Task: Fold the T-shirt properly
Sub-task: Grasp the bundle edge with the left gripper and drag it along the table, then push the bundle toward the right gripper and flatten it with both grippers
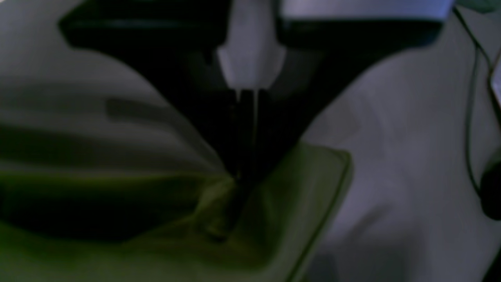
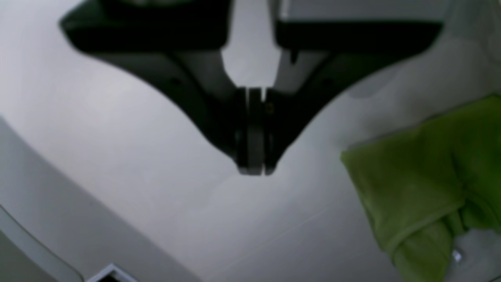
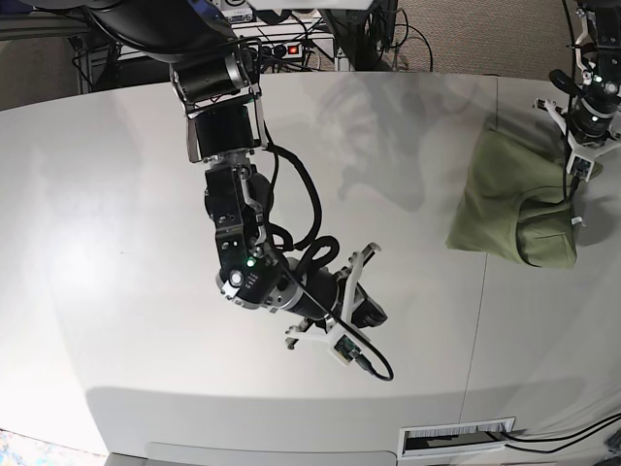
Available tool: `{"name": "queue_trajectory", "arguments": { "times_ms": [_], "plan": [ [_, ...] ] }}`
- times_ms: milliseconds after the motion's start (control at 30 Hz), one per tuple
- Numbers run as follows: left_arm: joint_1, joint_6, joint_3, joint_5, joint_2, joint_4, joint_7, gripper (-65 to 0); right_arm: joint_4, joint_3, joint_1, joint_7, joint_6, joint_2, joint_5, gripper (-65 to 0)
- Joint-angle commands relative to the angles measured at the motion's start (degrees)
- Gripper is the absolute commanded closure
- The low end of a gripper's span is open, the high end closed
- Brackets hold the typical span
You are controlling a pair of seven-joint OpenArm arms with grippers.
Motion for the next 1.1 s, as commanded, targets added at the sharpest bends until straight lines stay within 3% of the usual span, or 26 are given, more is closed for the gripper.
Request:
{"name": "queue_trajectory", "arguments": {
  "times_ms": [0,100,433,567,733,933,1067],
  "plan": [
    [-1.2,0.6,-0.5,0.1,-1.1,-0.2,-1.7,0.0,0.9,0.1,1.7,1.4,-0.1,-0.5,0.8,0.0],
    [-4.9,-0.6,-0.5,-1.4,-1.1,-4.7,-1.8,0.0,0.9,0.1,1.7,0.9,-0.1,-0.4,1.3,0.0],
    [-18.4,-13.0,0.9,-9.0,0.8,-17.2,-3.6,0.0,0.9,0.1,1.8,-2.6,-0.1,-0.4,2.2,0.0],
    [-21.5,-12.1,10.1,-6.3,0.8,-17.2,-4.0,0.0,0.9,0.1,1.8,-2.8,-0.1,-0.4,2.2,0.0],
    [-25.5,-3.1,23.3,0.0,0.8,-17.2,-4.7,0.0,0.9,0.3,1.8,-3.7,-0.1,-0.2,2.2,0.0],
    [-30.7,-2.9,29.5,1.7,0.8,-17.2,-7.1,0.0,0.9,4.3,1.7,-4.7,-0.1,-0.3,2.3,0.0],
    [-34.6,-5.4,32.1,1.6,0.8,-17.2,-8.1,0.0,0.9,8.4,1.7,-5.6,-0.1,-0.3,2.3,0.0]
  ]
}}
